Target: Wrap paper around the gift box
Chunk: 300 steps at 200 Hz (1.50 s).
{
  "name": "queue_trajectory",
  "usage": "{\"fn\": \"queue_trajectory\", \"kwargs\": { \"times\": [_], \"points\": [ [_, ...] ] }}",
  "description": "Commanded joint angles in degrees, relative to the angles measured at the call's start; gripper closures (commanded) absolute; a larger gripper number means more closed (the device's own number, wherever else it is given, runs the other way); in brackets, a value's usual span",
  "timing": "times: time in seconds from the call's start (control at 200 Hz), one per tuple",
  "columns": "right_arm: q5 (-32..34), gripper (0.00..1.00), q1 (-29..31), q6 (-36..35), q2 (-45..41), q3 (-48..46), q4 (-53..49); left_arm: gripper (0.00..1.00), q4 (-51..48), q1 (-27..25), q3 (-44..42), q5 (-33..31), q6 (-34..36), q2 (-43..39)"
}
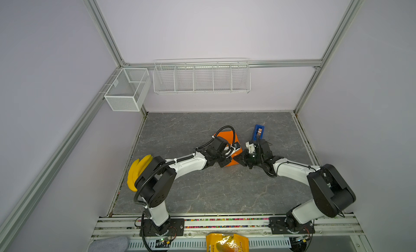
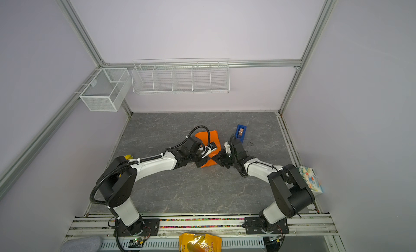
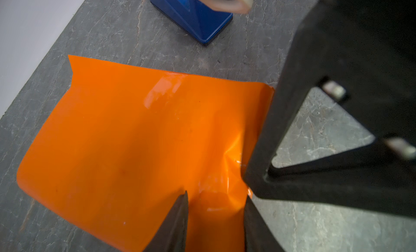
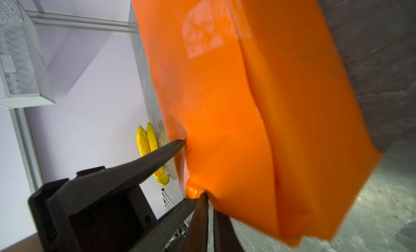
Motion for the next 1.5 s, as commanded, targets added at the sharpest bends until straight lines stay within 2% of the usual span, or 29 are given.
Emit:
{"fn": "queue_trajectory", "kwargs": {
  "times": [0.0,0.31,0.395,0.47,0.71,0.8,0.905,1.02,1.06,1.145,1.225,1.495],
  "points": [
    [0.6,0.93,-0.5,0.9,0.3,0.2,1.1,0.62,-3.0,0.0,0.3,0.9,-0.4,1.1],
    [-0.7,0.93,-0.5,-1.6,-1.4,1.3,-4.2,0.62,-3.0,0.0,-0.1,1.2,-0.4,0.3],
    [-0.9,0.79,-0.6,-3.3,-2.7,2.1,-7.3,0.61,-2.4,0.1,-0.4,2.0,-0.7,-0.8],
    [0.4,0.73,-0.8,-5.2,-5.2,2.3,-11.1,0.57,-2.1,0.1,-0.8,2.6,-1.1,-2.6],
    [3.6,0.64,-3.5,-16.3,-11.2,6.4,-26.5,0.53,0.9,0.3,-4.5,2.7,-4.6,-9.6],
    [4.8,0.62,-4.9,-21.6,-11.2,8.9,-31.5,0.53,4.1,0.5,-7.1,-0.3,-8.6,-12.5],
    [7.3,0.57,-6.4,-28.4,-8.9,13.8,-37.1,0.53,7.2,1.8,-9.7,-2.9,-13.3,-15.8],
    [7.6,0.45,-8.0,-34.7,-3.8,18.2,-40.2,0.41,8.7,4.8,-12.0,-3.7,-19.3,-18.4],
    [6.7,0.44,-8.4,-36.7,-1.8,19.5,-40.3,0.40,9.7,6.0,-13.0,-3.9,-21.4,-19.1],
    [3.9,0.43,-8.7,-39.7,2.5,21.9,-39.9,0.39,9.4,7.8,-13.5,-7.8,-27.3,-19.6],
    [1.7,0.45,-8.8,-41.4,6.2,24.1,-40.3,0.39,6.4,9.6,-11.9,-7.0,-29.5,-18.6],
    [-3.3,0.54,-6.3,-39.6,8.9,23.5,-38.4,0.39,-2.8,13.5,-3.0,2.2,-30.9,-10.5]
  ]
}}
